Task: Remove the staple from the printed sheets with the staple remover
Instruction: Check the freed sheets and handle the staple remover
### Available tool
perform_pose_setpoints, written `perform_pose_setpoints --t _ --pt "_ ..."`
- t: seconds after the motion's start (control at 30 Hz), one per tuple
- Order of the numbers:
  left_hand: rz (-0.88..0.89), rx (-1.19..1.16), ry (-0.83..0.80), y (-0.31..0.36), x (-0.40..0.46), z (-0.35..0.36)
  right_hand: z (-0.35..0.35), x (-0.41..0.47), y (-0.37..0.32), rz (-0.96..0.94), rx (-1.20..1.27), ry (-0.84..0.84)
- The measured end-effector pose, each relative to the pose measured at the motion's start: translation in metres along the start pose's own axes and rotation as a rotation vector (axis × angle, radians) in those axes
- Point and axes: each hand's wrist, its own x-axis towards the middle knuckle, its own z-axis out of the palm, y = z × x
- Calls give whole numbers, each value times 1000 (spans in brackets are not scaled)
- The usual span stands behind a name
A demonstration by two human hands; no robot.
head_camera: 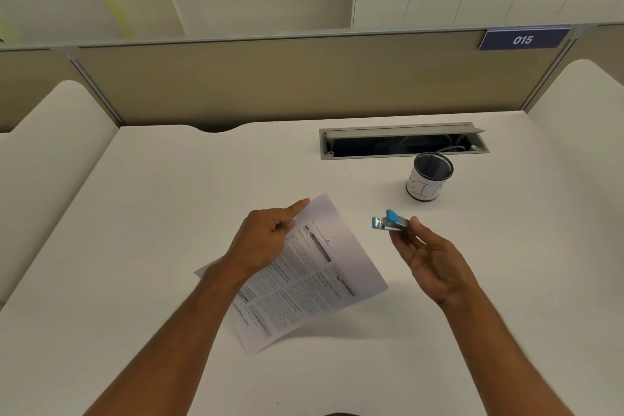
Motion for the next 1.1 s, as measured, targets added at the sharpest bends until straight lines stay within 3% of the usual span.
perform_pose_setpoints --t 0.27,0.47,0.9,1.1 --pt "23 37 -33 5 -3 -1 22 -32 18 44 -36 -62" --pt "56 33 -53 9 -7 -5 25 -45 23 113 -69 -238" --pt "100 117 -98 13 -10 -9 26 -39 21 -12 -351 -485" --pt "115 154 -124 17 -12 -11 39 -37 17 -35 -479 -351"
